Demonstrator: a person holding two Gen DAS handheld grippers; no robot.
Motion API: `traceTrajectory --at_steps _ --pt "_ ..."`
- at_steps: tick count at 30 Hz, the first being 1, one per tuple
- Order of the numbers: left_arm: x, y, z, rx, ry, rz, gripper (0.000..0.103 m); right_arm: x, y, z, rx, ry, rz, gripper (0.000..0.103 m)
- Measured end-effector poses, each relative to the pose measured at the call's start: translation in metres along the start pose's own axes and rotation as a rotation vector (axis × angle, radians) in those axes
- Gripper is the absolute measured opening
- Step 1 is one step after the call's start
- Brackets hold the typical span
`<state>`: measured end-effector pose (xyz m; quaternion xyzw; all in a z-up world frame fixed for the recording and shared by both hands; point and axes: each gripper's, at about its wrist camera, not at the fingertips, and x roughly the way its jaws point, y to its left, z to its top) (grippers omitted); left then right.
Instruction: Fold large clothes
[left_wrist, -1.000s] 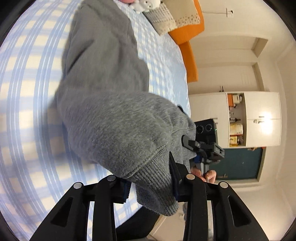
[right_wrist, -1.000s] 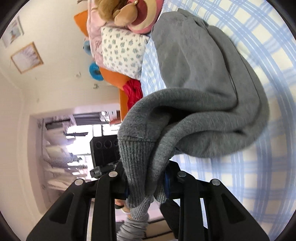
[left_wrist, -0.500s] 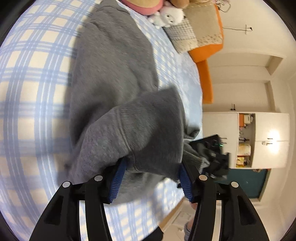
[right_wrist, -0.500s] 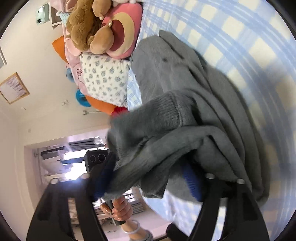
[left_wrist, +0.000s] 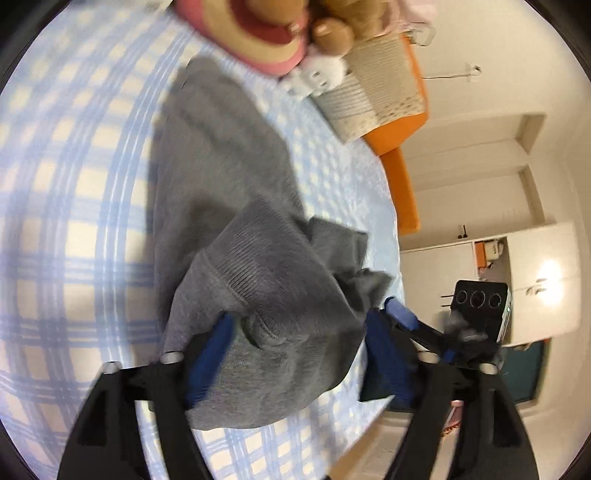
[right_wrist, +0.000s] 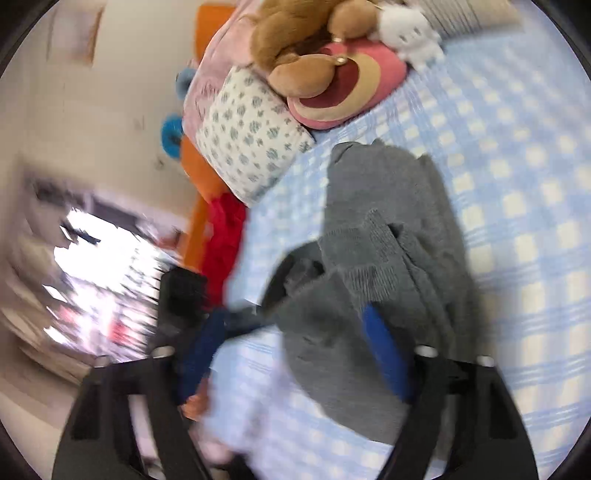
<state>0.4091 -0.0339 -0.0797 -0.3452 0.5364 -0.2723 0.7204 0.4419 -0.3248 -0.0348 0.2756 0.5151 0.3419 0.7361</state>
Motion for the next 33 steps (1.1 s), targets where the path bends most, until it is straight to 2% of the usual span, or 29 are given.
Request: traceTrajectory --at_steps 3,5,7,9,14,16,20,23,24,26,28,29,30,31,33 --pt "-0.01 -0.022 -0.006 0.06 -0.023 -0.036 0.08 0.005 0.004 -0.02 -0.135 0.022 -0.162 0.046" --pt "-0.008 -0.035 -0.011 0.116 -0.012 -0.042 0.08 0.013 0.001 -0.029 -0.193 0.038 -0.222 0.046" --pt "0.005 -0.05 -0.013 0.192 -0.013 0.047 0.08 0.024 -0.005 -0.029 -0.204 0.036 -0.25 0.046" --pt "0.021 -0.051 -0.01 0.225 0.0 0.105 0.08 0.038 -0.009 -0.024 -0.208 0.038 -0.266 0.046" --pt "0.056 -0.014 0.014 0.157 0.029 0.21 0.076 0.074 -0.019 -0.008 -0.221 0.06 -0.296 0.045" --pt "0.066 0.005 0.023 0.128 0.031 0.242 0.071 0.083 -0.025 -0.003 -0.218 0.066 -0.316 0.038" --pt "0.08 0.032 0.031 0.113 0.038 0.257 0.068 0.102 -0.039 0.004 -0.208 0.084 -0.339 0.035" --pt "0.084 0.032 0.032 0.134 0.032 0.28 0.069 0.11 -0.041 0.008 -0.198 0.092 -0.342 0.036" --pt "0.085 0.029 0.032 0.143 0.034 0.287 0.071 0.109 -0.038 0.009 -0.199 0.095 -0.347 0.037" --pt "0.083 0.022 0.032 0.156 0.037 0.294 0.075 0.107 -0.034 0.009 -0.201 0.104 -0.334 0.051" --pt "0.07 0.007 0.028 0.173 0.026 0.261 0.08 0.098 -0.022 0.007 -0.214 0.103 -0.298 0.069" --pt "0.062 0.002 0.024 0.184 0.02 0.246 0.086 0.087 -0.011 0.003 -0.255 0.086 -0.298 0.079" --pt "0.05 -0.007 0.018 0.21 0.007 0.238 0.09 0.079 -0.004 0.0 -0.302 0.058 -0.315 0.084" --pt "0.04 -0.014 0.012 0.237 -0.006 0.256 0.093 0.066 0.008 -0.008 -0.371 0.027 -0.333 0.087" --pt "0.022 -0.022 0.0 0.28 -0.02 0.298 0.093 0.038 0.027 -0.03 -0.521 -0.027 -0.4 0.088"
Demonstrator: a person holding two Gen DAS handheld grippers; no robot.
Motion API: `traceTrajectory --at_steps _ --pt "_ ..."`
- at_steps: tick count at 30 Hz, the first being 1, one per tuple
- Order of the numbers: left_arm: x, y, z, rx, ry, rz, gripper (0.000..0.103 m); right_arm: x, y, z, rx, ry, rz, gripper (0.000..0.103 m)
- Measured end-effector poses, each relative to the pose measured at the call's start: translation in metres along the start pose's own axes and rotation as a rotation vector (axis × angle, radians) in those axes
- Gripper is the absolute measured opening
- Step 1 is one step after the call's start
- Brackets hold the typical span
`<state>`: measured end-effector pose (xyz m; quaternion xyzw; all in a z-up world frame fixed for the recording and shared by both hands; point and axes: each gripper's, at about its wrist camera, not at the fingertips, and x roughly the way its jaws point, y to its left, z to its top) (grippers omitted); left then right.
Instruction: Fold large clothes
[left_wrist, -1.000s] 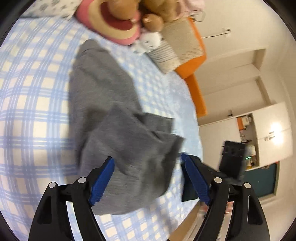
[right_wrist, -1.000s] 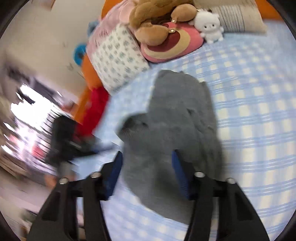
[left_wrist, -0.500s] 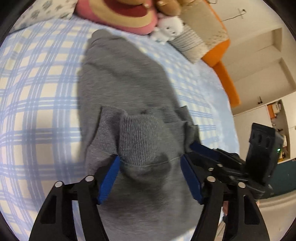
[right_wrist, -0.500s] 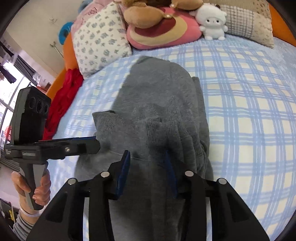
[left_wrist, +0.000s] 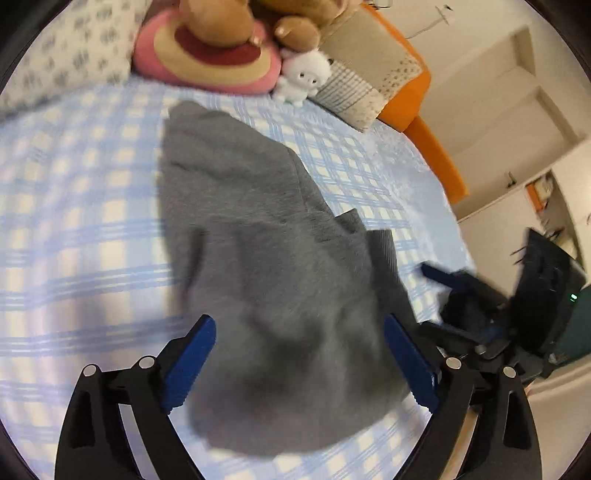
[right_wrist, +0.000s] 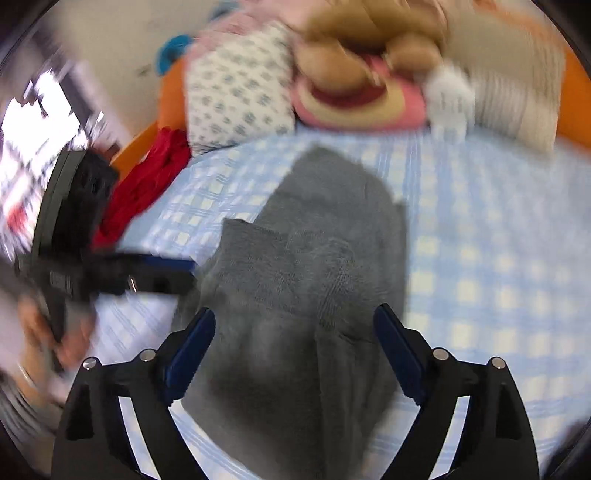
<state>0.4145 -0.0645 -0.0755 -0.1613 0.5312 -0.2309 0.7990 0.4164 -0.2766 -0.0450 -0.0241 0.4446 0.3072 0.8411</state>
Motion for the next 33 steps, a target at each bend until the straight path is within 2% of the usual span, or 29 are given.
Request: traceTrajectory --at_steps 2,4,8,12,14,17,21,24,25,27,28,29,31,33 --pt "-0.01 0.002 -0.012 0.009 0.016 0.01 0.093 -0.021 0.007 -0.014 -0.075 -0.021 -0.036 0.091" --pt "-0.011 0.012 -0.03 -0.003 0.065 0.027 0.093 -0.035 0.006 -0.036 -0.086 0.007 -0.05 0.091" --pt "0.002 0.034 -0.058 -0.049 0.132 0.003 0.093 -0.028 -0.03 -0.077 0.156 0.153 0.13 0.091" --pt "0.026 0.075 -0.079 -0.24 0.181 -0.122 0.093 -0.005 -0.082 -0.114 0.507 0.193 0.356 0.092" --pt "0.033 0.087 -0.088 -0.304 0.194 -0.162 0.093 0.01 -0.096 -0.129 0.625 0.217 0.424 0.092" --pt "0.042 0.103 -0.098 -0.406 0.186 -0.26 0.095 0.034 -0.105 -0.147 0.772 0.251 0.54 0.092" --pt "0.047 0.117 -0.094 -0.518 0.133 -0.403 0.095 0.057 -0.113 -0.152 0.892 0.212 0.647 0.092" --pt "0.055 0.117 -0.092 -0.549 0.125 -0.426 0.095 0.069 -0.116 -0.146 0.936 0.183 0.69 0.092" --pt "0.057 0.117 -0.091 -0.55 0.124 -0.423 0.096 0.073 -0.114 -0.143 0.939 0.183 0.702 0.088" --pt "0.058 0.115 -0.091 -0.547 0.116 -0.423 0.096 0.076 -0.113 -0.141 0.944 0.184 0.709 0.074" --pt "0.058 0.116 -0.092 -0.55 0.113 -0.425 0.095 0.077 -0.112 -0.142 0.951 0.185 0.706 0.061" --pt "0.056 0.117 -0.091 -0.559 0.114 -0.426 0.095 0.079 -0.113 -0.144 0.977 0.186 0.712 0.054" --pt "0.062 0.114 -0.092 -0.587 0.134 -0.445 0.076 0.083 -0.113 -0.148 1.029 0.192 0.73 0.051" --pt "0.062 0.116 -0.093 -0.626 0.155 -0.452 0.073 0.08 -0.114 -0.149 1.052 0.195 0.726 0.05"
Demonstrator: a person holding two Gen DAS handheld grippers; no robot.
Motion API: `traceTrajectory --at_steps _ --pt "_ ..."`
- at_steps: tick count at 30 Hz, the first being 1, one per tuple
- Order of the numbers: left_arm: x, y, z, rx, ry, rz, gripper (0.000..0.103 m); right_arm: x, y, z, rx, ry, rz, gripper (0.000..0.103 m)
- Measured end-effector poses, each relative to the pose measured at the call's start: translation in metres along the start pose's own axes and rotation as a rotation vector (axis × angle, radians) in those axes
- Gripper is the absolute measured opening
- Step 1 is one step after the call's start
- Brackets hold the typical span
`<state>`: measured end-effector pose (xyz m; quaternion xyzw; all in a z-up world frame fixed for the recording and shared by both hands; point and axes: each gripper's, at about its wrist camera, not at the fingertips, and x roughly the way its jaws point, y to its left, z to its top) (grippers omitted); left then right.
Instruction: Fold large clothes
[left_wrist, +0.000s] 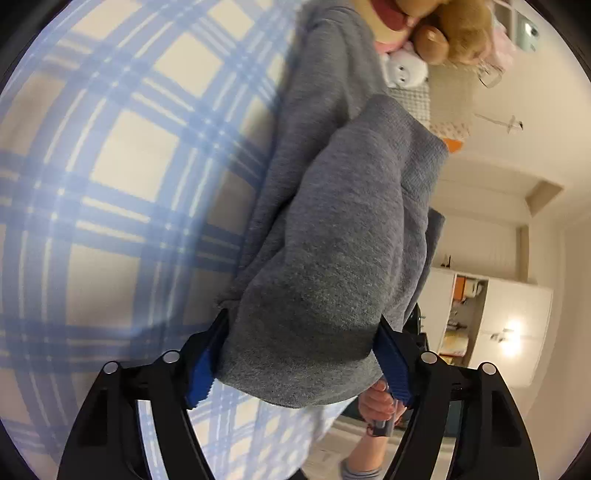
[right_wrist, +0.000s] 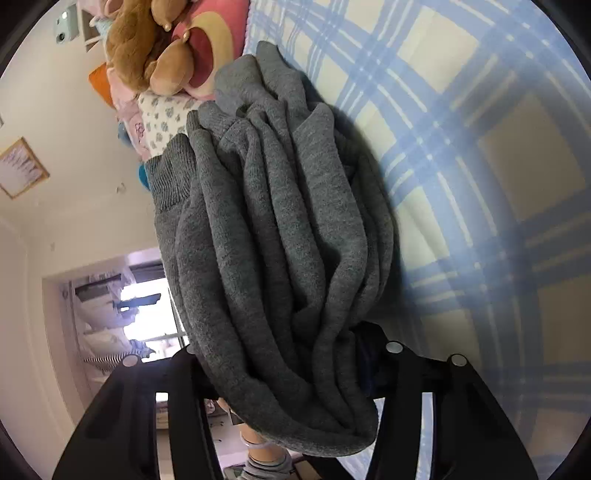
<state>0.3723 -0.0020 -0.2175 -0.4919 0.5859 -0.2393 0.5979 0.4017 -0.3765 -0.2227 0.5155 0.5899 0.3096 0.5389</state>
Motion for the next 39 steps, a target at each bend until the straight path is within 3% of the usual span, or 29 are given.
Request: traceTrajectory --at_steps 6,15,18,22,26,35,39 --pt "-0.013 -0.027 -0.005 0.013 -0.014 0.016 0.063 -0.007 0.031 -0.001 -0.029 -0.019 0.017 0.045" --pt "-0.047 -0.074 0.03 0.009 -0.092 -0.083 0.07 0.003 0.09 0.04 0.01 -0.084 0.147 0.044" --pt "-0.052 -0.085 0.05 0.014 -0.135 -0.052 0.072 0.015 0.102 0.062 0.035 -0.099 0.163 0.044" --pt "-0.061 -0.117 0.074 0.099 -0.216 0.06 0.077 0.026 0.122 0.092 0.033 -0.12 0.146 0.045" --pt "-0.066 -0.144 0.109 0.159 -0.278 0.121 0.08 0.042 0.148 0.13 0.023 -0.164 0.125 0.045" --pt "-0.027 -0.168 0.22 0.211 -0.304 0.155 0.092 0.065 0.151 0.211 0.071 -0.263 0.123 0.045" --pt "0.005 -0.16 0.254 0.25 -0.309 0.236 0.094 0.074 0.136 0.237 0.098 -0.29 0.122 0.046"
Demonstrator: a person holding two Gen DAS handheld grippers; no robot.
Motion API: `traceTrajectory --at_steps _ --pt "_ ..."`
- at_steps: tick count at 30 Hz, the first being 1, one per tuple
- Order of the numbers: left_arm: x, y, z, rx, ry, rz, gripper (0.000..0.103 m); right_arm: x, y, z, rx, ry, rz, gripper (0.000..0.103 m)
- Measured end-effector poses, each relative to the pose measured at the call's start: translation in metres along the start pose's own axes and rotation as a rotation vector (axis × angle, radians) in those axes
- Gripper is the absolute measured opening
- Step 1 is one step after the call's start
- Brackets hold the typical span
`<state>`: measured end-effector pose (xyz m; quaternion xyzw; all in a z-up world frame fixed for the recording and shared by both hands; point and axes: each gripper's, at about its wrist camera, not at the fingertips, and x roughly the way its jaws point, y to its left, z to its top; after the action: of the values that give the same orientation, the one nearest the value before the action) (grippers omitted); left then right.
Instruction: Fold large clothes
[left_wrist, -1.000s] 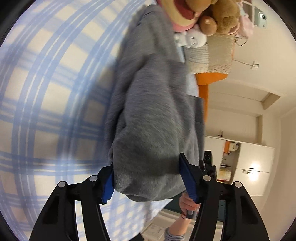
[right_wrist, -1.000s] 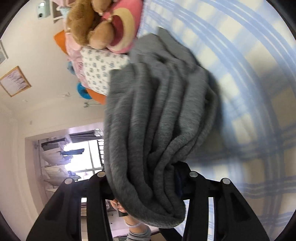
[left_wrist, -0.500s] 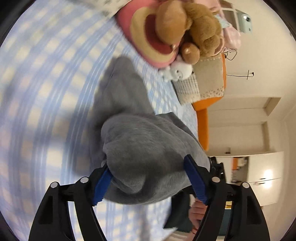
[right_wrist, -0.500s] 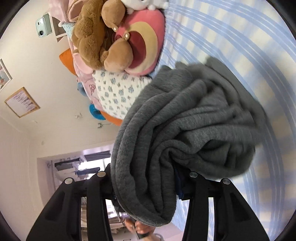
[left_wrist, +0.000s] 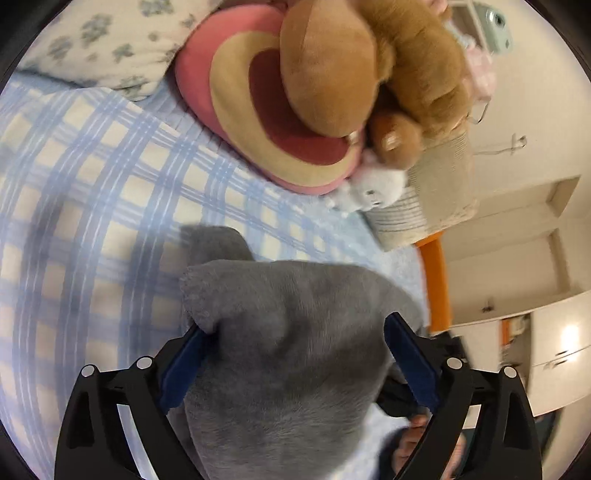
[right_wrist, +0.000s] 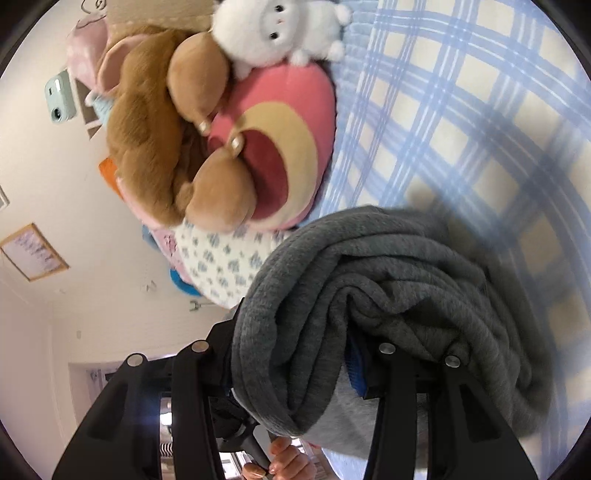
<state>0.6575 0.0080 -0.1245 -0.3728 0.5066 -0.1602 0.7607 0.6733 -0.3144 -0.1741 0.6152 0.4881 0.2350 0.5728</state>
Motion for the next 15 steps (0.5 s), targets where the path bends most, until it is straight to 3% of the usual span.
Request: traceTrajectory --at_steps 3,5,7,12,15 --pt "0.017 0.016 0.0 -0.022 -0.025 0.021 0.094 0.008 -0.009 0.008 -0.002 -0.023 -0.009 0.048" --pt "0.015 0.021 0.001 -0.051 -0.048 -0.016 0.095 0.009 -0.007 0.009 0.005 -0.02 0.01 0.059" --pt "0.003 0.011 0.0 -0.019 -0.051 -0.025 0.095 0.002 0.011 0.006 -0.037 -0.007 0.039 0.098" --pt "-0.047 -0.039 -0.007 0.141 -0.114 0.024 0.095 -0.03 0.081 -0.014 -0.263 -0.049 -0.036 0.099" --pt "-0.069 -0.072 -0.018 0.255 -0.142 0.058 0.095 -0.034 0.115 -0.034 -0.458 -0.079 -0.15 0.099"
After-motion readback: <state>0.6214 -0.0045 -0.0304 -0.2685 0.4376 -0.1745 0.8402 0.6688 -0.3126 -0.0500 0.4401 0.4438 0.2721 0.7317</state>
